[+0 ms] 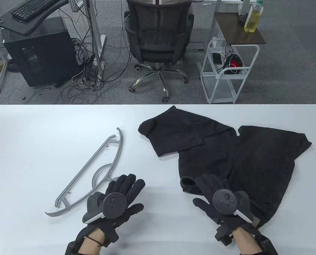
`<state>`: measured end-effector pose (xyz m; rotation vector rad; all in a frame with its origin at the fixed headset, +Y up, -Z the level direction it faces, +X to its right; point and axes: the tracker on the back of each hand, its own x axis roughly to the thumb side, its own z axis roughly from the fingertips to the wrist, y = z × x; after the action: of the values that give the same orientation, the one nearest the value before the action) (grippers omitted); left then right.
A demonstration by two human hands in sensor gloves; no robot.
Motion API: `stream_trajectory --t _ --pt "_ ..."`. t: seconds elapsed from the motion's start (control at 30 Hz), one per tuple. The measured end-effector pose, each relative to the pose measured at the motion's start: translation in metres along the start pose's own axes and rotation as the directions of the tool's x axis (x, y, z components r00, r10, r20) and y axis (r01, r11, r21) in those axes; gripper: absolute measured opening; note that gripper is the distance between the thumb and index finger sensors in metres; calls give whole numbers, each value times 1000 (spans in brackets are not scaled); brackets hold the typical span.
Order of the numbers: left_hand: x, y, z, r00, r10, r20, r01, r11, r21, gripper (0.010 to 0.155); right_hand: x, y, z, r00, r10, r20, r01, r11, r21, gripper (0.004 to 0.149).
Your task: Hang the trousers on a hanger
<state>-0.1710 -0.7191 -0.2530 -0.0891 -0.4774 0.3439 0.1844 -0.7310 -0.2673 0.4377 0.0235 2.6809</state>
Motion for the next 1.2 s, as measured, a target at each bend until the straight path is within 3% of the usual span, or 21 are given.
stream_trajectory --t 0.73,1.2 --pt "-1 -2 -1 1000 16 6 -16 1000 -4 78 2 2 -3 1000 8 7 -8 1000 18 75" --pt "-36 7 5 989 21 -148 -7 995 95 77 4 3 -2 1000 -3 16 3 999 39 75"
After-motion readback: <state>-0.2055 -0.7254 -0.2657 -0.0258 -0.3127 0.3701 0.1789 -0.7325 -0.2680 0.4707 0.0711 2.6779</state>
